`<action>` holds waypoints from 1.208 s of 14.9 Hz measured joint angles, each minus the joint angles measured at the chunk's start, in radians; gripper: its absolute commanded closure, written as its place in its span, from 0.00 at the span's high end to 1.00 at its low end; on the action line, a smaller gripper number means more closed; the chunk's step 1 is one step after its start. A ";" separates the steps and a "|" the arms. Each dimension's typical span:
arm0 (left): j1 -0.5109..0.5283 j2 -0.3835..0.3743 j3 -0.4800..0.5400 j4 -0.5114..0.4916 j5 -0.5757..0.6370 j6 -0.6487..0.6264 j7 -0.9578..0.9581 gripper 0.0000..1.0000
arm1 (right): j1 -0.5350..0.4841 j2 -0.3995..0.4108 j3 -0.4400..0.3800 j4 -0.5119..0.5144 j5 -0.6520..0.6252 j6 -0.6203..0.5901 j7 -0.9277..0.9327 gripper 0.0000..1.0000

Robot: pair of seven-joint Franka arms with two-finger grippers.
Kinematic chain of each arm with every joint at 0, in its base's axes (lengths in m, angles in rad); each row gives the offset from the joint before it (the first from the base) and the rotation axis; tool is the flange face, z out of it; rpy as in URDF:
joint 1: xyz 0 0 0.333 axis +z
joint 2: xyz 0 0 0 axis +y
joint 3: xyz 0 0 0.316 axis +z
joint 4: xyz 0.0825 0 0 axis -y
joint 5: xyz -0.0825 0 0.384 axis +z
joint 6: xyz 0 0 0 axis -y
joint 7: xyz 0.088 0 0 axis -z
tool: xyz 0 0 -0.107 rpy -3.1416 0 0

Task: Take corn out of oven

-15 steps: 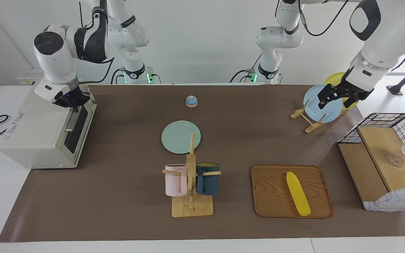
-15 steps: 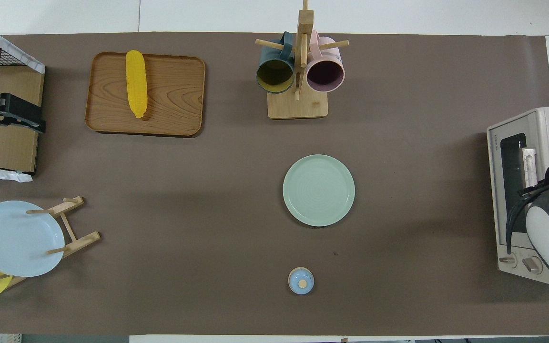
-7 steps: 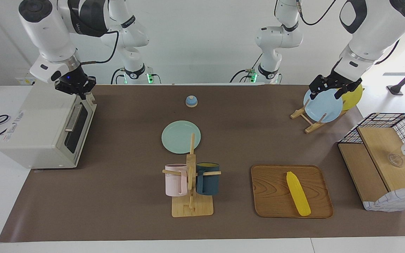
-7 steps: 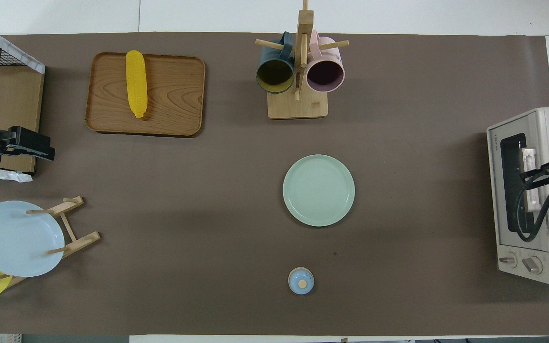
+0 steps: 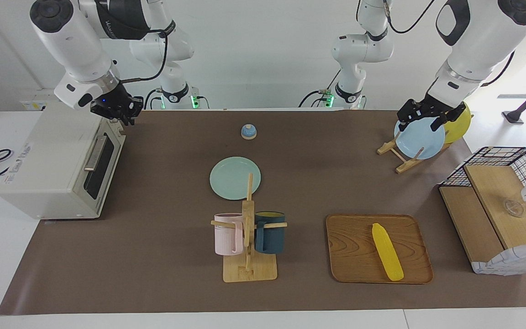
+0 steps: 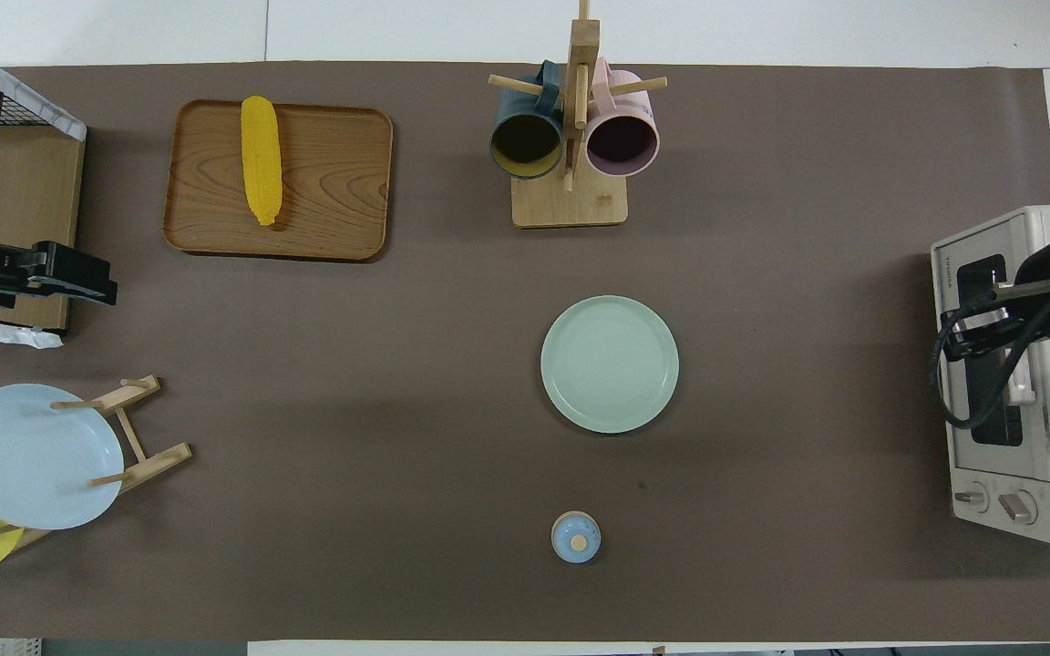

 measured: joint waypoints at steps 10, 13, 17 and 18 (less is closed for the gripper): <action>-0.001 0.000 -0.009 0.000 0.038 0.012 0.001 1.00 | 0.020 0.019 -0.004 0.041 0.002 -0.001 0.002 1.00; -0.001 0.000 -0.015 0.000 0.040 0.012 0.001 1.00 | 0.019 0.019 -0.008 0.046 0.002 -0.001 0.002 1.00; -0.001 0.000 -0.016 0.000 0.040 0.013 0.001 1.00 | 0.014 0.019 -0.008 0.052 0.002 -0.001 0.002 1.00; -0.001 0.000 -0.015 0.000 0.040 0.013 0.001 1.00 | 0.013 0.019 -0.008 0.052 0.002 -0.001 0.002 1.00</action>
